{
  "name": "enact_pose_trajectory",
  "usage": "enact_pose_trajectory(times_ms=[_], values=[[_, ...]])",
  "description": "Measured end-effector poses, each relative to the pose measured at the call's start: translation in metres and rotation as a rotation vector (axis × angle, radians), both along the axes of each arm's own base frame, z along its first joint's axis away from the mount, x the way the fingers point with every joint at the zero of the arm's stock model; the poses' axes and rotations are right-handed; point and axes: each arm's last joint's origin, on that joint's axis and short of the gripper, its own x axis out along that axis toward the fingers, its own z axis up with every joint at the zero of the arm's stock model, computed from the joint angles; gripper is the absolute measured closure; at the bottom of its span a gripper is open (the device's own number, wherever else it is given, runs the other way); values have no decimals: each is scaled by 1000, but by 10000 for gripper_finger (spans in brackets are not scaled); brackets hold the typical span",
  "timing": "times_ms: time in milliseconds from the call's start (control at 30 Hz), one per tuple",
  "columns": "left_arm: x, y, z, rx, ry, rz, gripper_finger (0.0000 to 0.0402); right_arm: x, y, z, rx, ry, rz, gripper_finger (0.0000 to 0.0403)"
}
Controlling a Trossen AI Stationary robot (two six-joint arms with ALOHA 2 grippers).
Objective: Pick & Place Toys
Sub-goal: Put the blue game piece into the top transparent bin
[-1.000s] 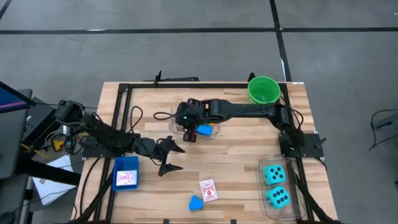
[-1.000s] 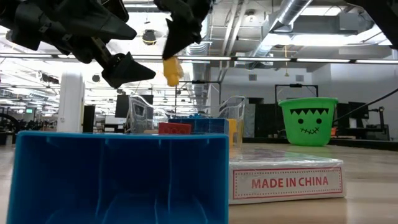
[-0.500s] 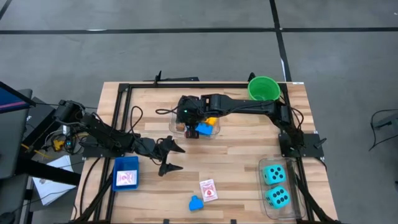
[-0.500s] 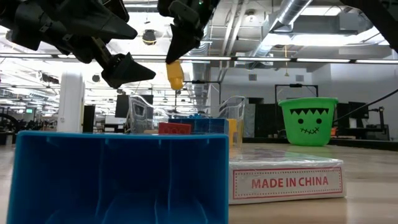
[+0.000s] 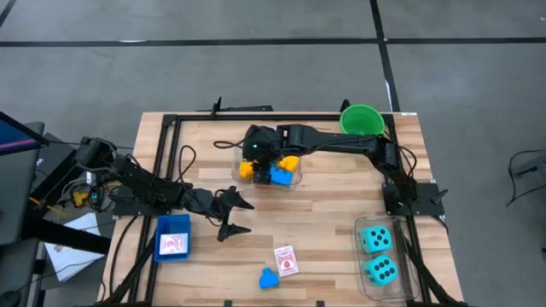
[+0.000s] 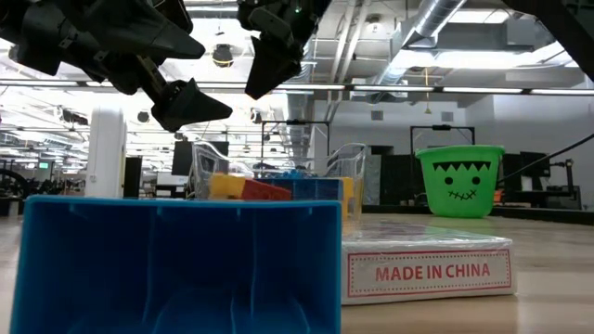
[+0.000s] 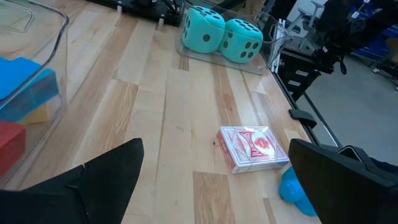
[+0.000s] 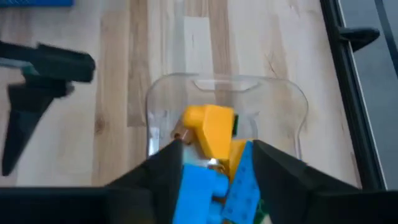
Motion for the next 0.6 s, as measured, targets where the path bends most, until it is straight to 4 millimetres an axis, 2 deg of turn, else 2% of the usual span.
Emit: enact_pose_trajectory(times_ms=[133, 233, 333, 467, 533, 600], values=[[0, 0, 0, 0, 0, 0, 4, 1, 2, 10, 24, -76, 17, 167], [0, 0, -1, 4, 10, 0, 4, -5, 4, 38, 75, -200, 36, 146], [-1, 0, -4, 12, 36, 0, 4, -26, 4, 75, 91, -307, 48, 143], [-2, 1, -6, 9, 62, 3, 4, -66, 3, 129, 85, -449, 40, 143], [-2, 1, -6, 0, 61, 6, 4, -78, 9, 144, 79, -489, 54, 143], [-2, 1, -6, -5, 62, 8, 4, -85, 17, 143, 66, -431, 72, 143]])
